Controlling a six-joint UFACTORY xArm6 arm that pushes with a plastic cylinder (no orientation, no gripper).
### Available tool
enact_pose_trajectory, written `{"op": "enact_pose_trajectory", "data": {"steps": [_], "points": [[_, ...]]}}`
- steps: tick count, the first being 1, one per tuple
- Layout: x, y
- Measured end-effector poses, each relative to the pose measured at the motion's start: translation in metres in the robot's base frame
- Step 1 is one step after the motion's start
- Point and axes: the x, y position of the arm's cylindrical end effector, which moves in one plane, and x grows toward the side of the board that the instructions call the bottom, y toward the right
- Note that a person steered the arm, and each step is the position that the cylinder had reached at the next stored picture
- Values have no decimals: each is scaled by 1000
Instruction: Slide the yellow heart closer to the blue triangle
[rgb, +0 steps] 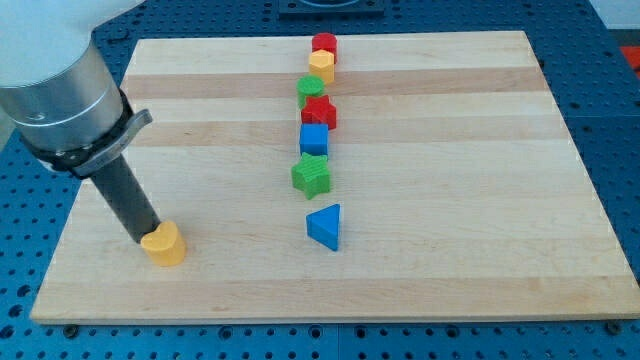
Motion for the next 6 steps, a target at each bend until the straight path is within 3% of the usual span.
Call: {"op": "enact_pose_trajectory", "data": {"steps": [2, 6], "points": [[25, -20], [23, 41]]}}
